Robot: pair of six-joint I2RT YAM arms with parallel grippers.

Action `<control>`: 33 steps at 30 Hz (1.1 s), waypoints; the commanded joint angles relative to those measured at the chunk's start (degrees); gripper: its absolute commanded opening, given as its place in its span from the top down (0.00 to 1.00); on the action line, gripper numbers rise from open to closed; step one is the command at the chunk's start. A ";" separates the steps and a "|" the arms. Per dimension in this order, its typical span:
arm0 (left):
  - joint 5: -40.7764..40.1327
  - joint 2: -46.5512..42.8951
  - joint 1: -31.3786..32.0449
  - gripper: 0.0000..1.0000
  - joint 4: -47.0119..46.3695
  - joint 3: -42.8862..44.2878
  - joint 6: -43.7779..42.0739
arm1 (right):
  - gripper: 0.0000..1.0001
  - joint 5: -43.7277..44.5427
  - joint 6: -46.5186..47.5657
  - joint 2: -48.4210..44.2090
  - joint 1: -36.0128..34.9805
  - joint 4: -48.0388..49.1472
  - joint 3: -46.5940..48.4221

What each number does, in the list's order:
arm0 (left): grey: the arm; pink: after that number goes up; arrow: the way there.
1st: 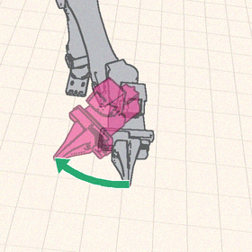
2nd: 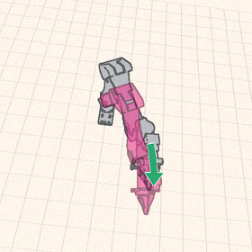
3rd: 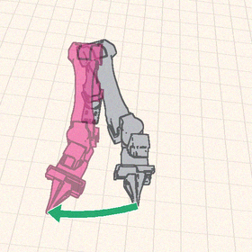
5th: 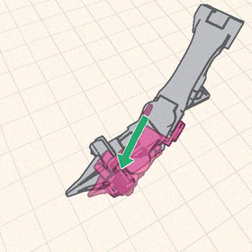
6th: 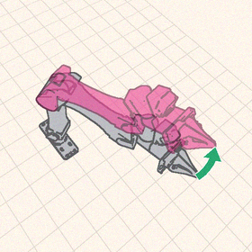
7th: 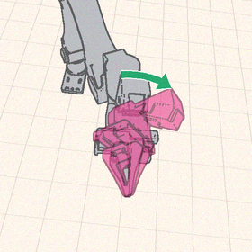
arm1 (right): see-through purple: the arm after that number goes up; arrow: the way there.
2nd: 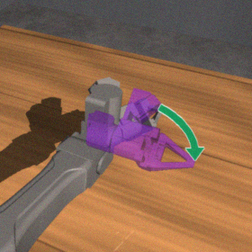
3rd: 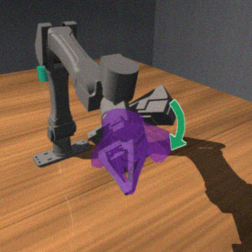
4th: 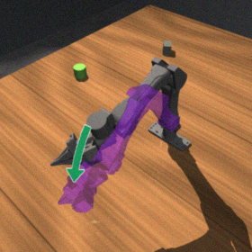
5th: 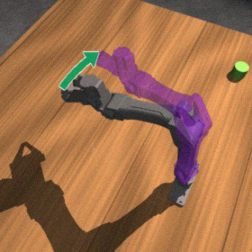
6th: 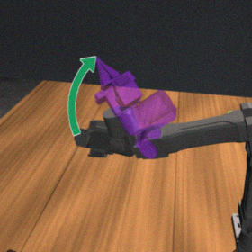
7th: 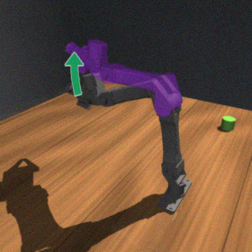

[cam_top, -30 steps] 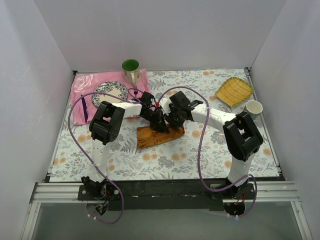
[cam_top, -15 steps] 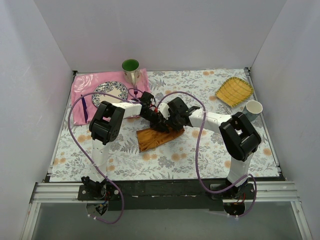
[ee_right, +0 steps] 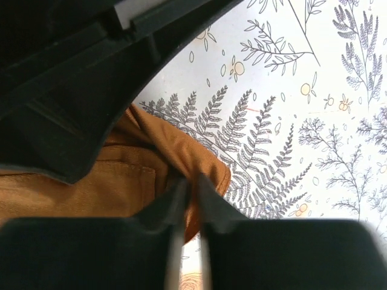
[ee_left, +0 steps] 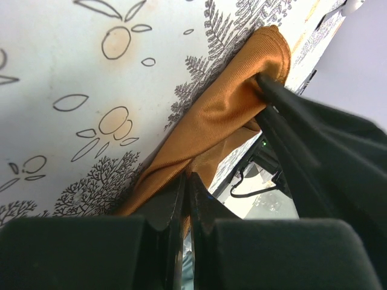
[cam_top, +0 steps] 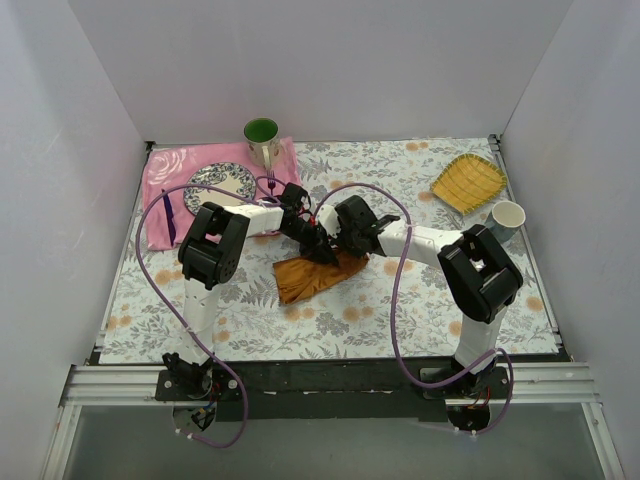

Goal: Fold the napkin into a case and place the utensils inside
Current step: Stuff the top corner of the smaller-rectangle-folded napkin into the folded napkin.

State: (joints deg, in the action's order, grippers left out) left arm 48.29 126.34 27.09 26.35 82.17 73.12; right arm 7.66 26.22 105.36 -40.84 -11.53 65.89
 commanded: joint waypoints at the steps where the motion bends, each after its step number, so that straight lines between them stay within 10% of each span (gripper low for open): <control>1: -2.41 1.27 -0.64 1.00 1.78 0.53 -0.88 | 0.93 0.69 1.64 -1.30 0.41 1.51 -0.32; 33: -3.20 2.68 -0.11 1.00 4.41 6.07 -0.78 | 0.99 0.43 -0.03 -4.20 -1.61 0.63 -0.58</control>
State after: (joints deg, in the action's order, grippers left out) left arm 47.16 126.96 26.96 28.95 86.91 72.90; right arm 7.16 26.96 104.18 -42.06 -11.99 65.78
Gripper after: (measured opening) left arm 0.021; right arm 0.024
